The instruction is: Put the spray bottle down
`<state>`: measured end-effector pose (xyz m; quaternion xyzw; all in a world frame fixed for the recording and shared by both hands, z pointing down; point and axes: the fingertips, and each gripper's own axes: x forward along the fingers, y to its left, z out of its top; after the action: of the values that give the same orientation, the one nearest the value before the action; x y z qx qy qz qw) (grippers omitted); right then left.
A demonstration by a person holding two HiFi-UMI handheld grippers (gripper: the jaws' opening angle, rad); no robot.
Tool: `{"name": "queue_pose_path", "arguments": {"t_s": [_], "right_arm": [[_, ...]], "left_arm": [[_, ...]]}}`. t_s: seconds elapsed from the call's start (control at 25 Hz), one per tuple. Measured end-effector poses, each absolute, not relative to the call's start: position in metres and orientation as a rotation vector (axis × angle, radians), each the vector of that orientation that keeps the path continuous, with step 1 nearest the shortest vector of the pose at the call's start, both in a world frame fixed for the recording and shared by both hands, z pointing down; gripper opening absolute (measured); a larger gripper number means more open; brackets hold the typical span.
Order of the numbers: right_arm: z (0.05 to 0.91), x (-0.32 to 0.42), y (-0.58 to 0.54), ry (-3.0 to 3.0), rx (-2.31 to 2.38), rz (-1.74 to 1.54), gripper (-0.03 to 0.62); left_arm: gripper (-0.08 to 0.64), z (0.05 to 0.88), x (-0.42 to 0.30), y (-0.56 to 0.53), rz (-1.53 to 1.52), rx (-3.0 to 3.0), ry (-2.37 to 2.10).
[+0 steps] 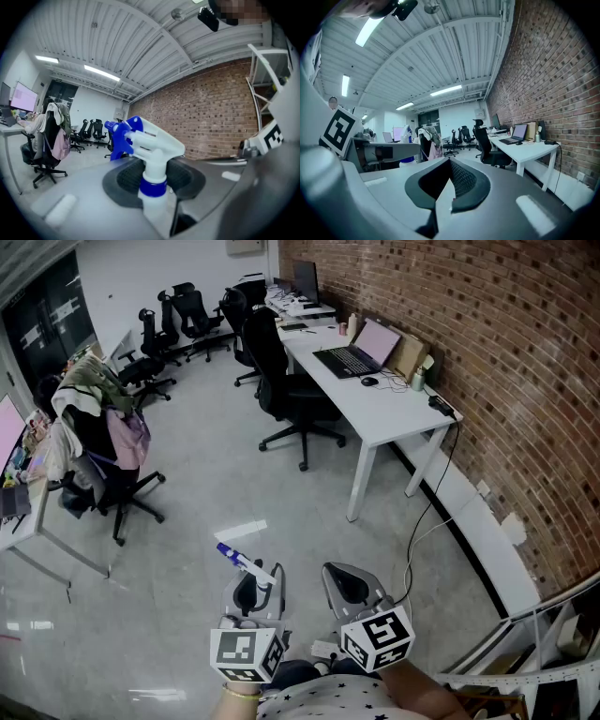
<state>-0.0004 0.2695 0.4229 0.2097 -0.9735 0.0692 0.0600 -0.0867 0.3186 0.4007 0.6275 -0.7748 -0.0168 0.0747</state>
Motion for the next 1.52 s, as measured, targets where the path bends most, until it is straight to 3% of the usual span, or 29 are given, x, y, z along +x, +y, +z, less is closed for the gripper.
{"name": "queue_pose_path", "arguments": {"t_s": [0.6, 1.52], "right_arm": [[0.444, 0.004, 0.173, -2.895, 0.783, 0.243, -0.002], [0.427, -0.054, -0.163, -2.755, 1.219, 0.198, -0.002]], "left_arm": [[0.129, 0.418, -0.072, 0.206, -0.013, 2.045, -2.185], [0.129, 0.395, -0.132, -0.172, 0.003, 2.374, -1.859]]}}
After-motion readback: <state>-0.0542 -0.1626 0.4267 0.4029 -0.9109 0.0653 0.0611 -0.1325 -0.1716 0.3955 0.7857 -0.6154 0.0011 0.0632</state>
